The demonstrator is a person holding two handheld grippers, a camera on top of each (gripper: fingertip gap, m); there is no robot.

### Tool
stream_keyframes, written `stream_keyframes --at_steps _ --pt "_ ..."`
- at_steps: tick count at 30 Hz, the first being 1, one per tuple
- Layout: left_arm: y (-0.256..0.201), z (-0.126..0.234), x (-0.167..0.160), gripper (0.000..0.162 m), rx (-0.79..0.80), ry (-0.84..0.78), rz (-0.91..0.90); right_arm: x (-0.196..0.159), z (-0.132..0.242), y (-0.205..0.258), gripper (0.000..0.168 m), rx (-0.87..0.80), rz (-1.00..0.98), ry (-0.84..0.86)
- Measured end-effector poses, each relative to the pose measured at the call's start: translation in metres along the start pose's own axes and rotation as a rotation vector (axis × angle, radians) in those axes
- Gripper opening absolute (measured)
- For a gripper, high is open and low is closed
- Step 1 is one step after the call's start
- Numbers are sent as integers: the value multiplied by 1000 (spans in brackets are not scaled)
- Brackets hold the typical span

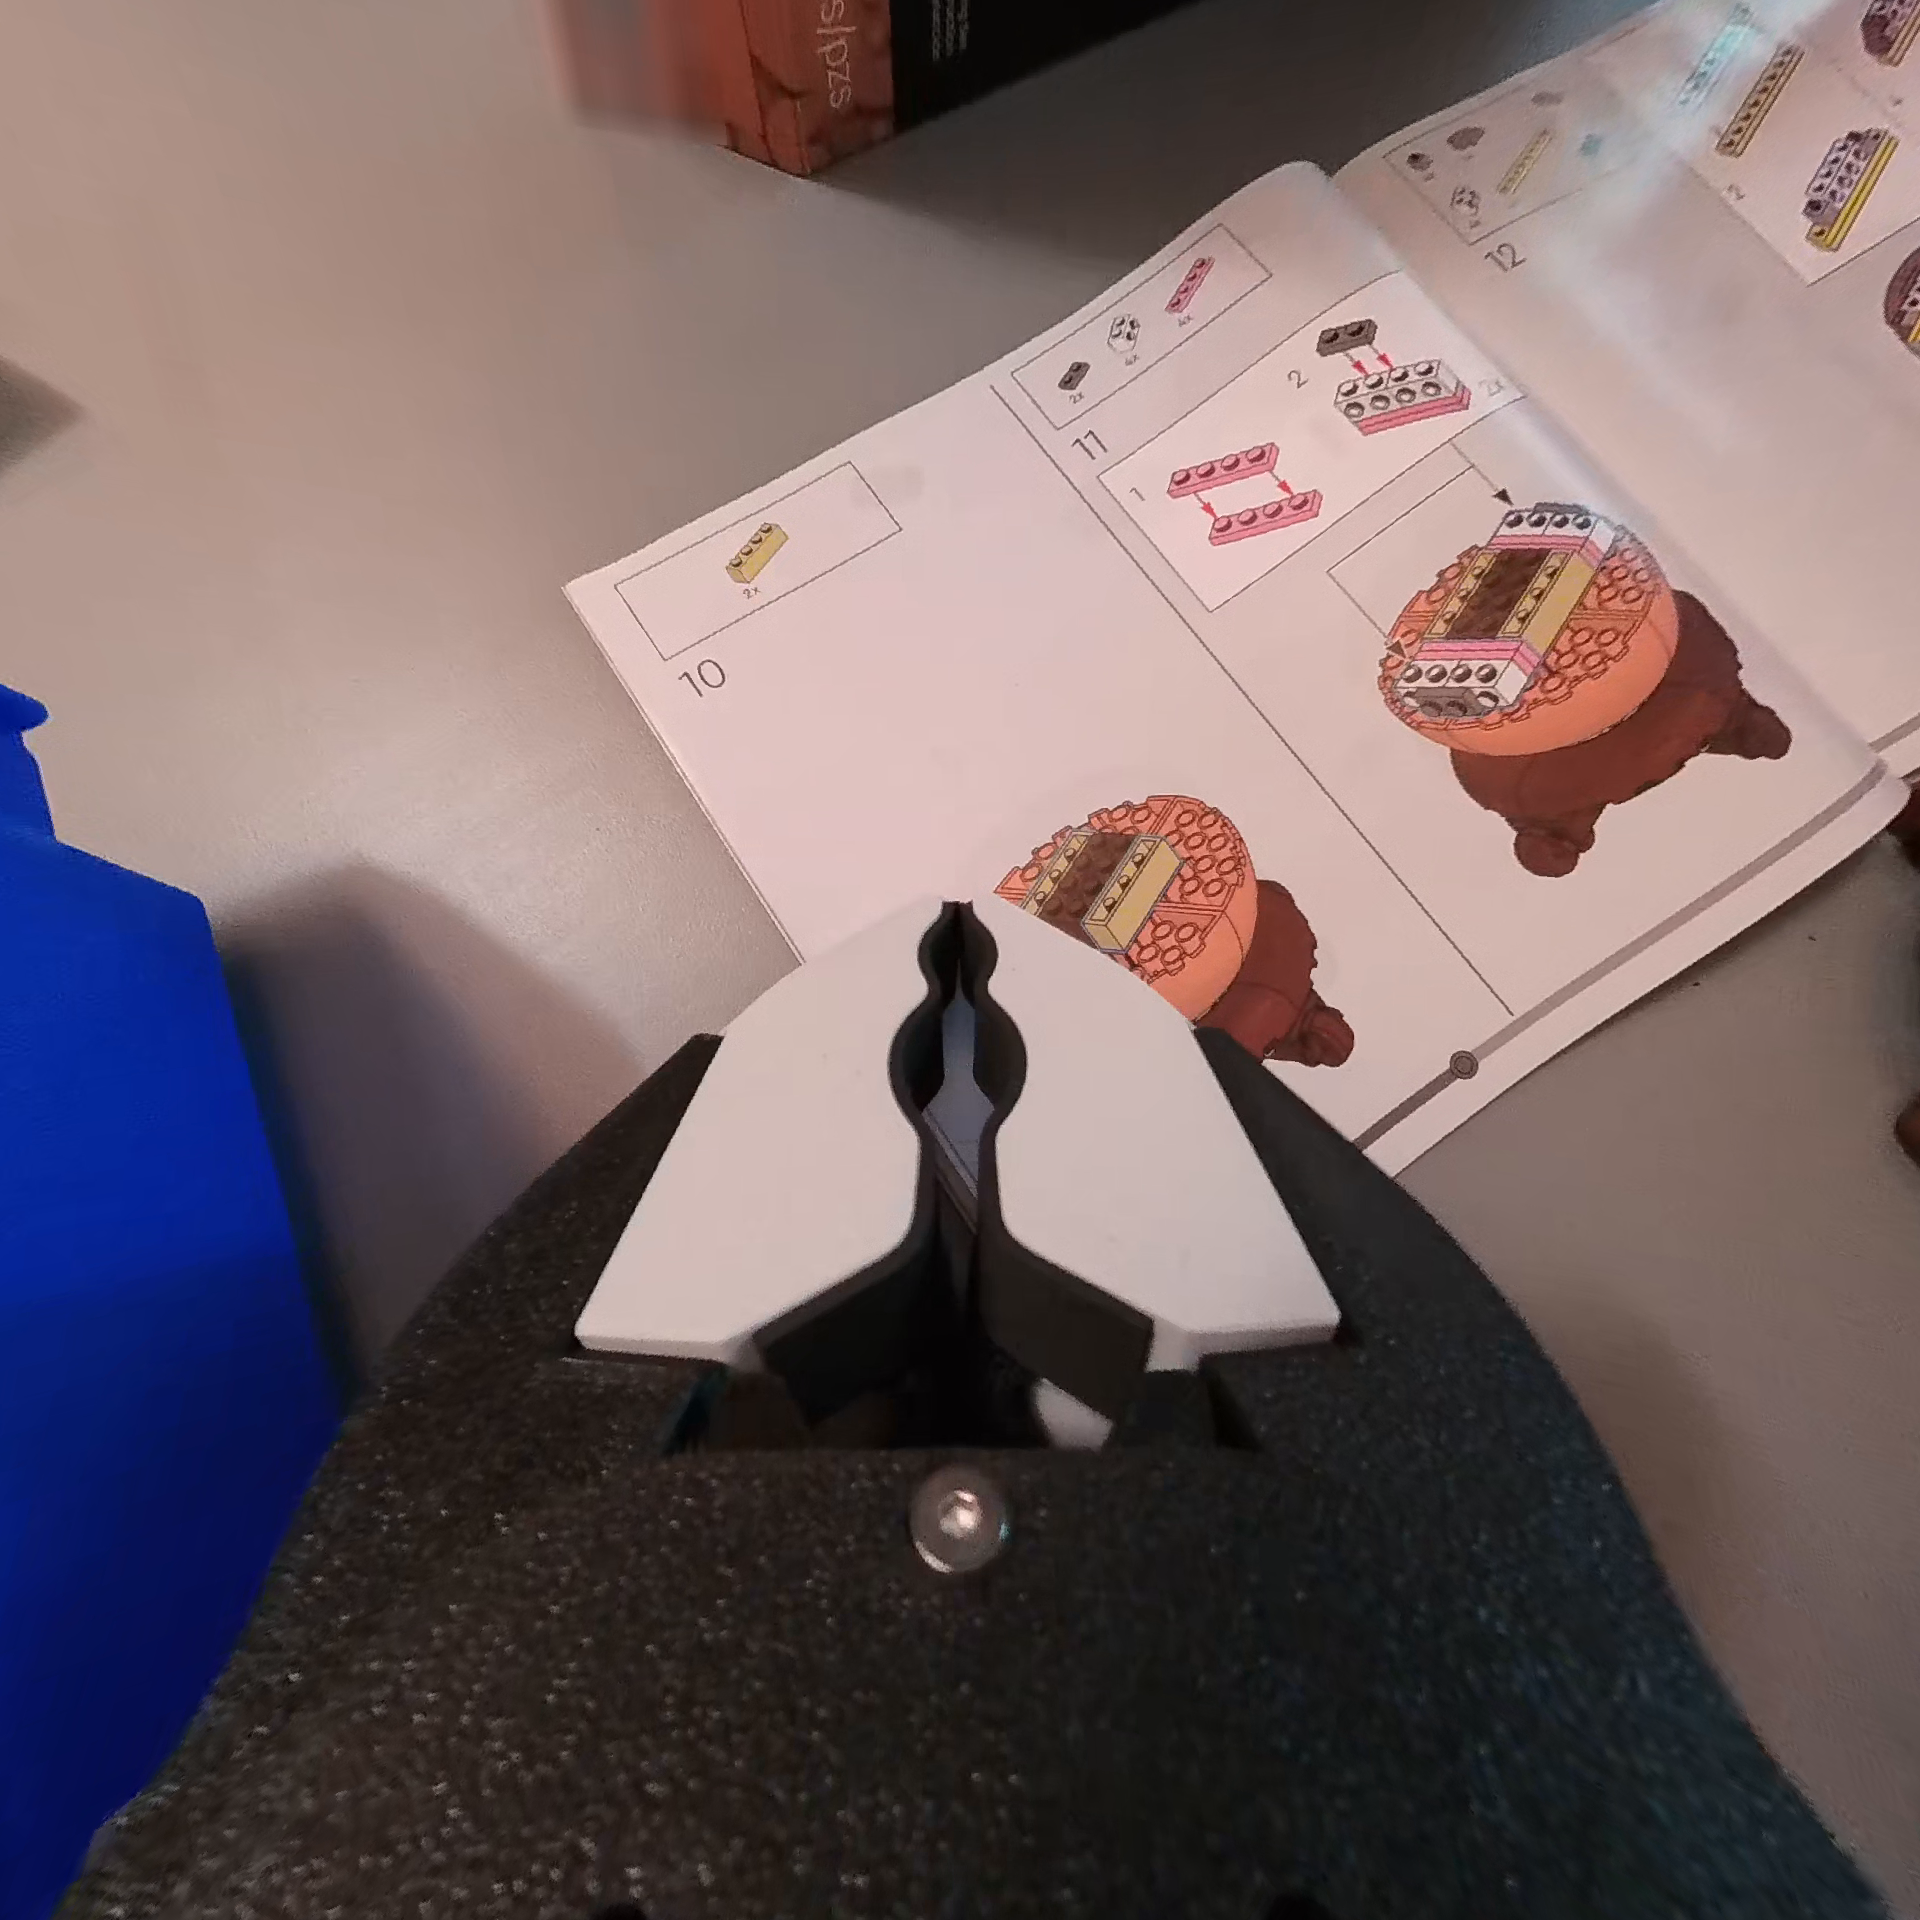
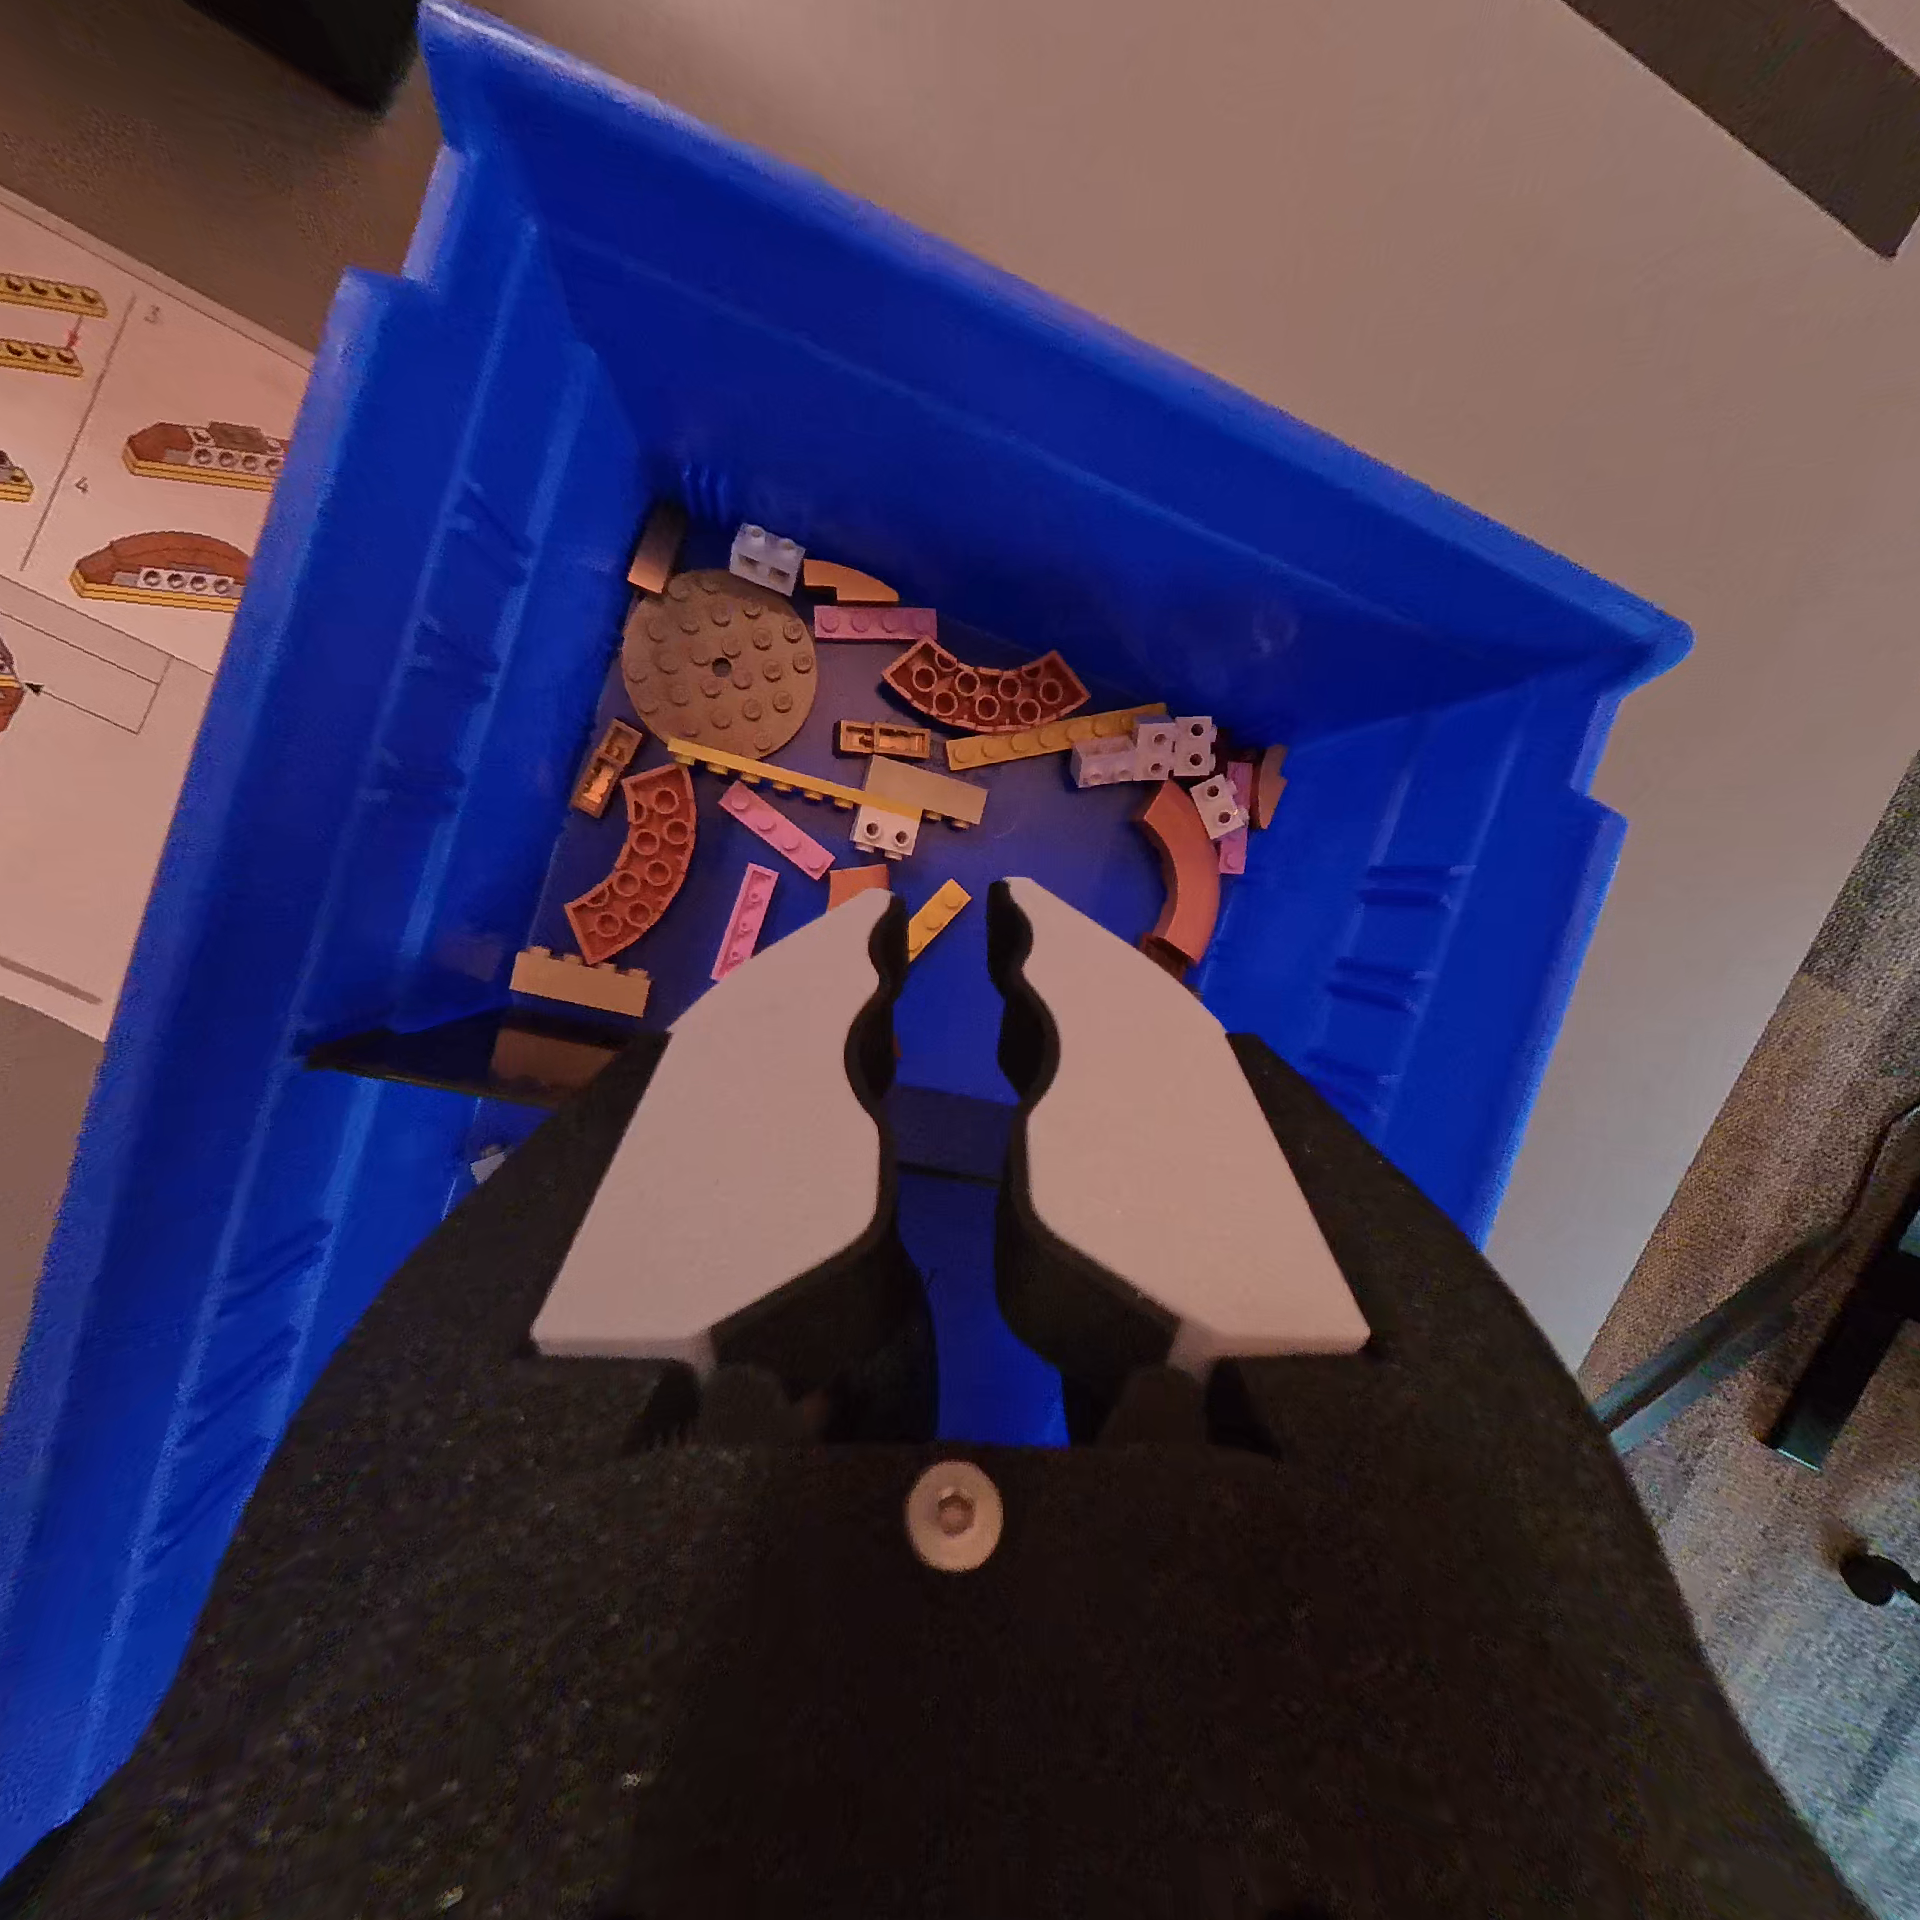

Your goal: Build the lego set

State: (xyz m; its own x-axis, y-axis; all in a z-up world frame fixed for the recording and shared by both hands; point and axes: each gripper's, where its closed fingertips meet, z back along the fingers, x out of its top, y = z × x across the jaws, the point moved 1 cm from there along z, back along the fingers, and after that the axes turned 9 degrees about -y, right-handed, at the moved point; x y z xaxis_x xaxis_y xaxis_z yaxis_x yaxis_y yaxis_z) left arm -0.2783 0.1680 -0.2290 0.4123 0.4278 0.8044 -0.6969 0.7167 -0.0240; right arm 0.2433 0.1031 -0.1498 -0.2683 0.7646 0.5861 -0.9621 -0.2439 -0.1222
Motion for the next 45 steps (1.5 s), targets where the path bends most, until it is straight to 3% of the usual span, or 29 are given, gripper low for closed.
stream_keyframes --at_steps 7,15,27,34,45 --pt "0 0 0 0 -14 0 9 3 3 -2 14 4 17 6" --pt "0 0 0 0 -3 18 -33 11 27 -10 18 40 169 -32" --pt "0 0 0 0 40 98 -76 4 22 -11 29 365 578 -41" --pt "-1 -1 1 0 61 177 -114 7 -5 -2 28 481 813 58" --pt "-1 0 1 0 87 201 -122 -2 -39 24 25 583 867 73"
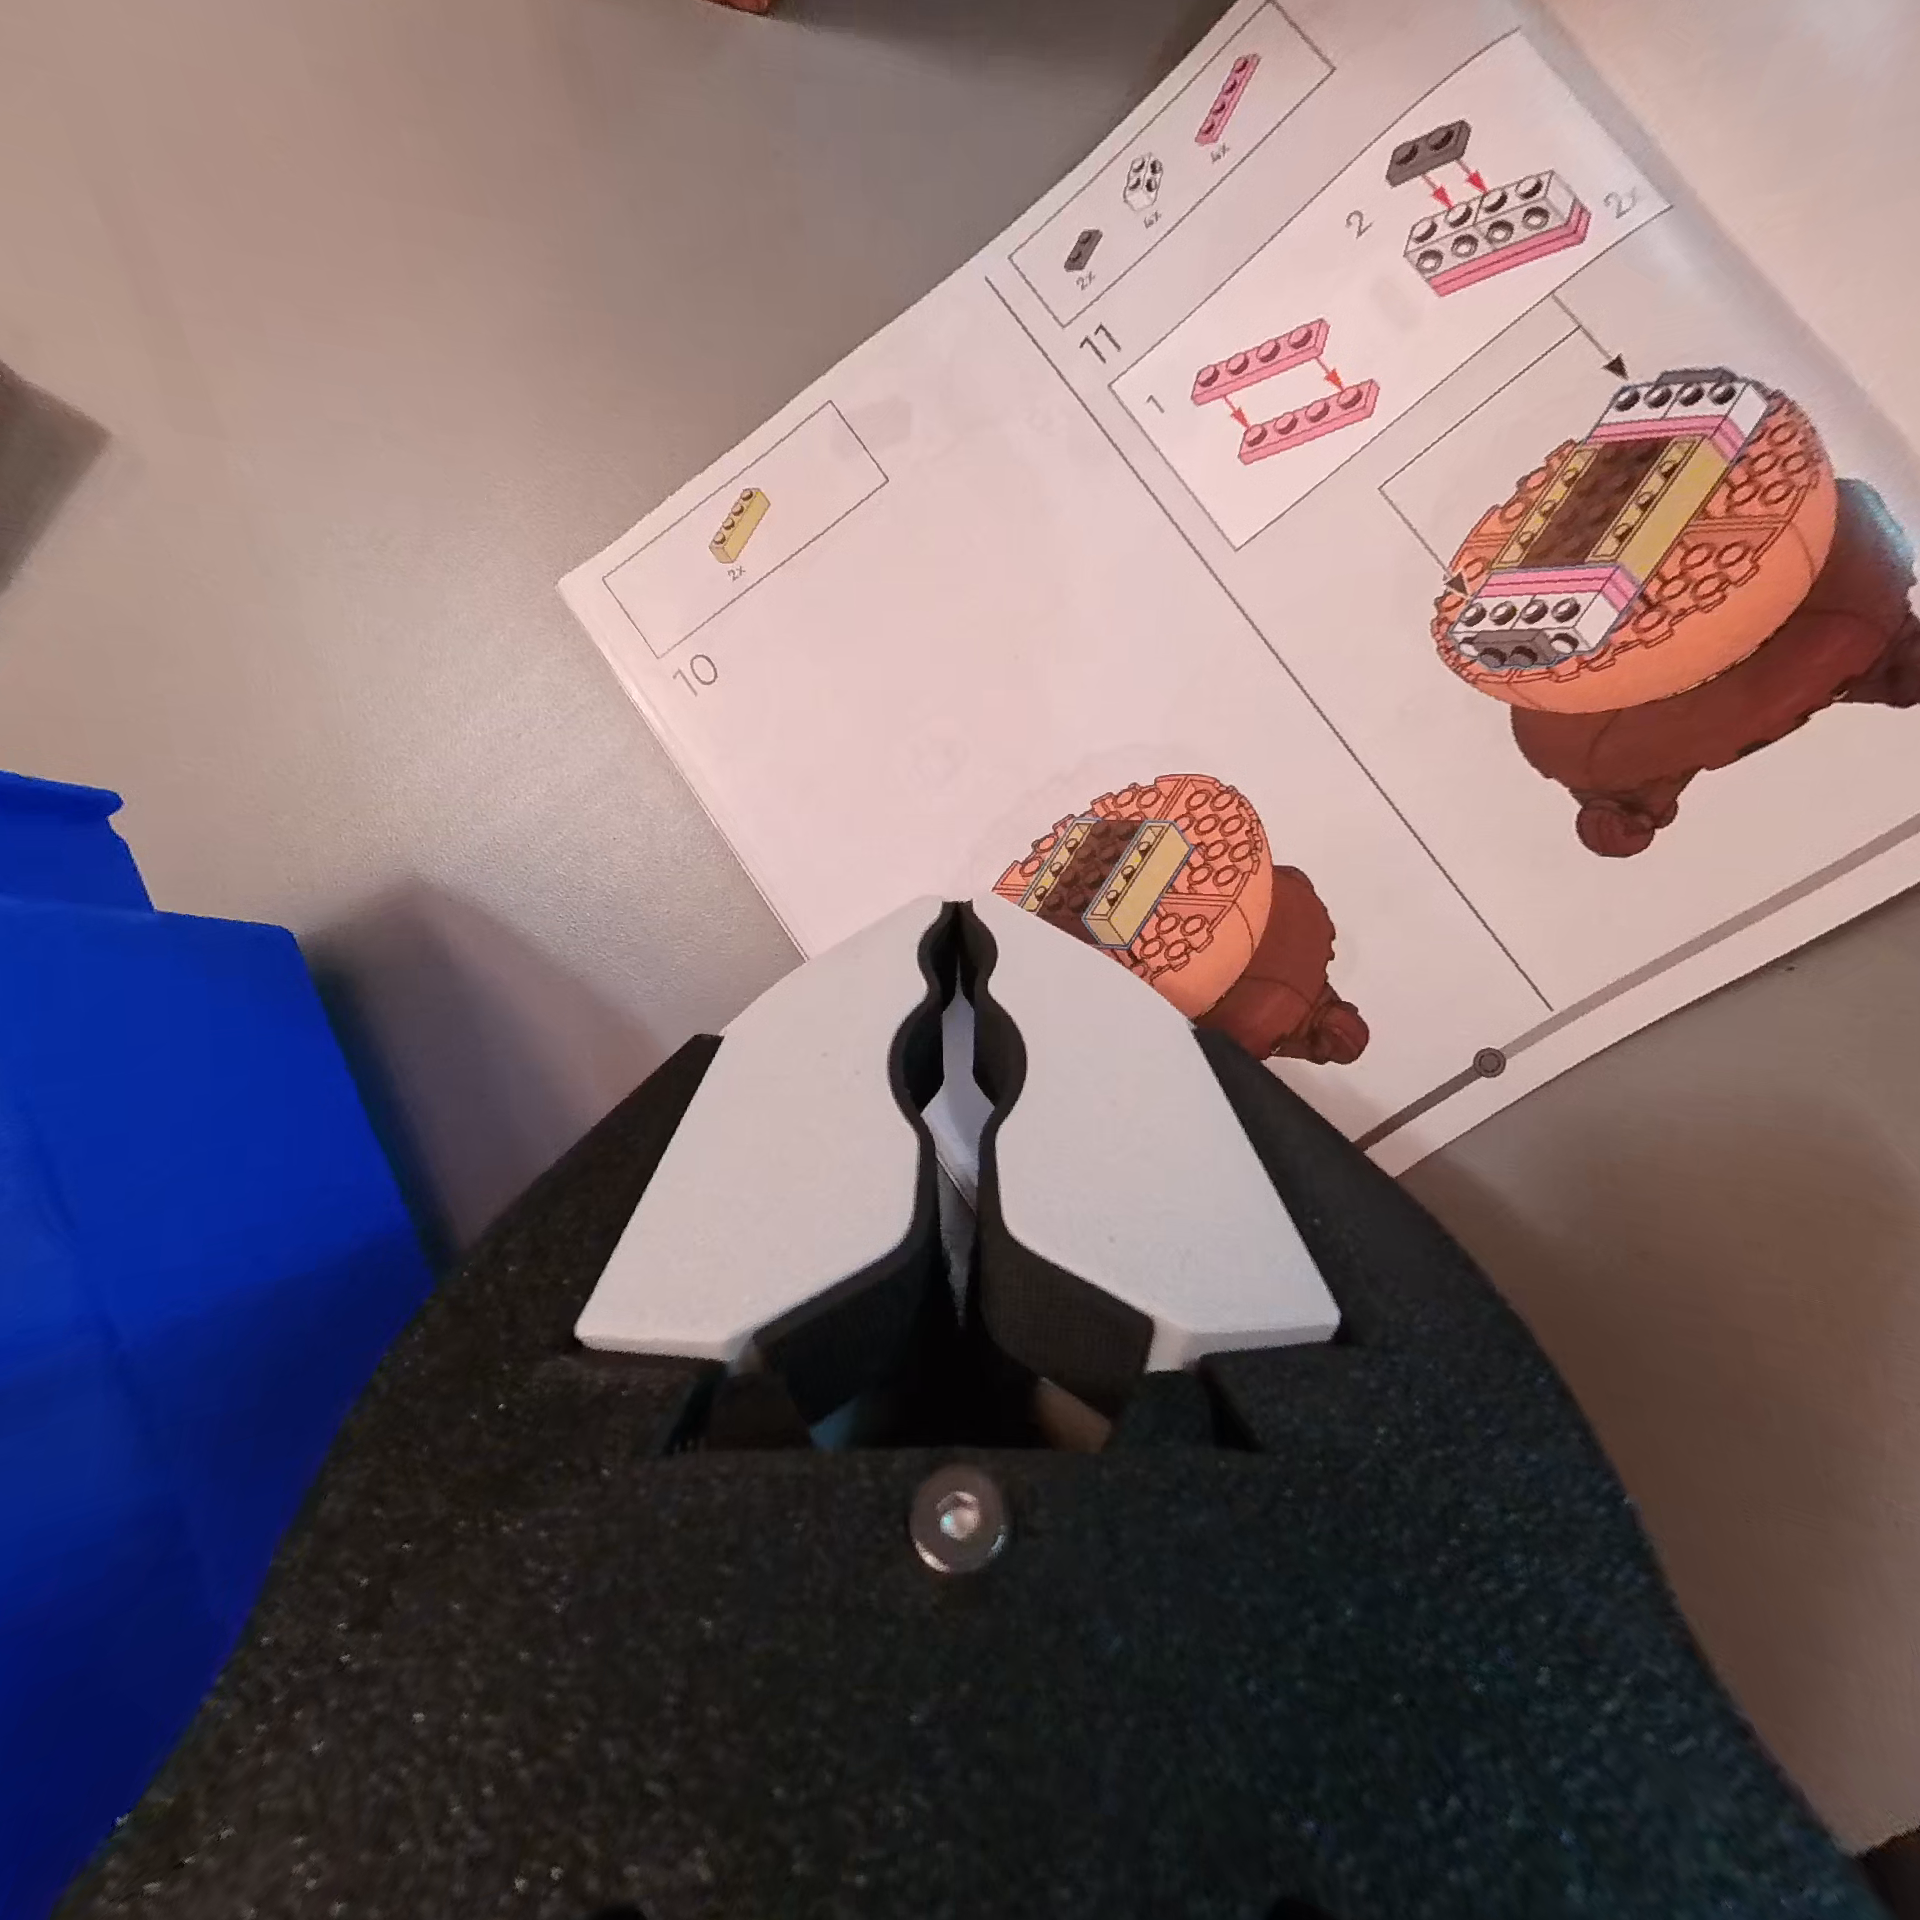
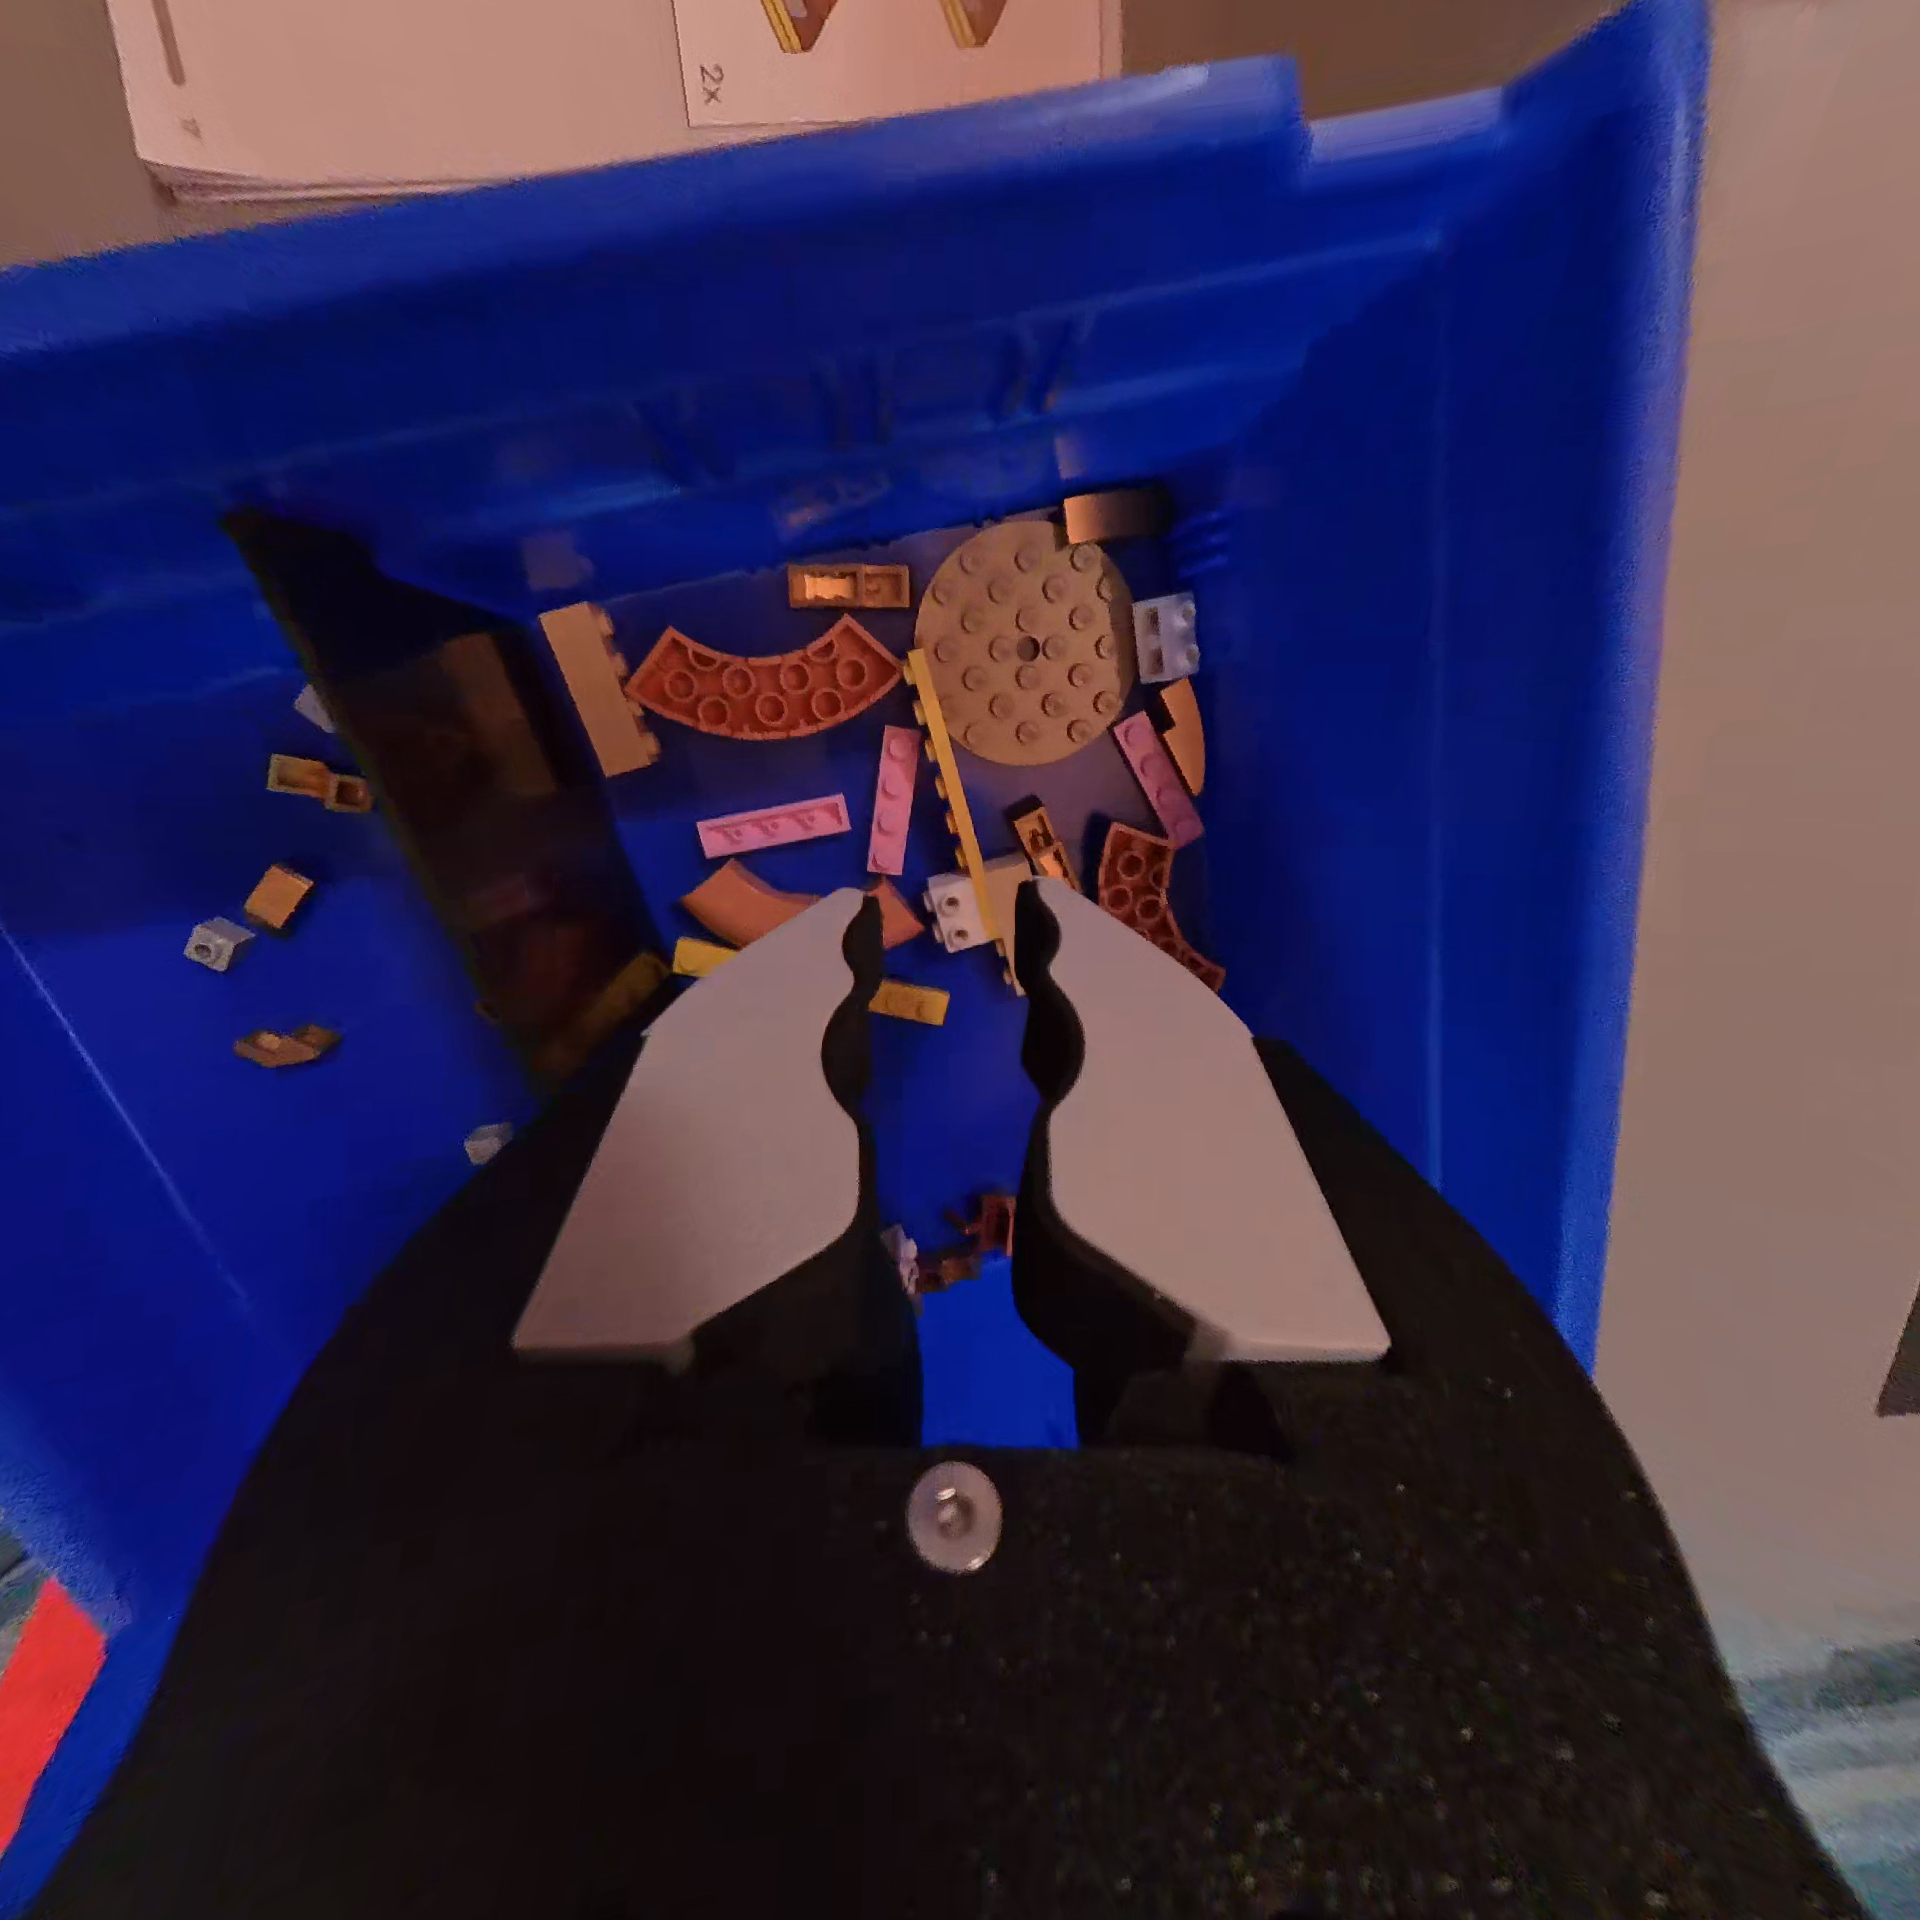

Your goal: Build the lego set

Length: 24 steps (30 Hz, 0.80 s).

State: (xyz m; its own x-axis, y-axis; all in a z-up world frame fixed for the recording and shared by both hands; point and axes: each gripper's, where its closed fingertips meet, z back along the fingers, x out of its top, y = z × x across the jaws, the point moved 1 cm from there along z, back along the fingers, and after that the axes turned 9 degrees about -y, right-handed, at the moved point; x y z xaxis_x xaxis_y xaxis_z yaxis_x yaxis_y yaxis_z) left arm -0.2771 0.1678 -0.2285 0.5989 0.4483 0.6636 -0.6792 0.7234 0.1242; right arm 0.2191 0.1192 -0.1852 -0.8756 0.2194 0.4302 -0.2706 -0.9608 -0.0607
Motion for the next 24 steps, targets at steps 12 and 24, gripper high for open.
stream_keyframes --at_steps 12,24 --pt "0 0 0 0 5 27 -2 2 -10 26 14 155 43 -30" --pt "0 0 0 0 -16 3 32 14 -31 60 13 588 79 88"
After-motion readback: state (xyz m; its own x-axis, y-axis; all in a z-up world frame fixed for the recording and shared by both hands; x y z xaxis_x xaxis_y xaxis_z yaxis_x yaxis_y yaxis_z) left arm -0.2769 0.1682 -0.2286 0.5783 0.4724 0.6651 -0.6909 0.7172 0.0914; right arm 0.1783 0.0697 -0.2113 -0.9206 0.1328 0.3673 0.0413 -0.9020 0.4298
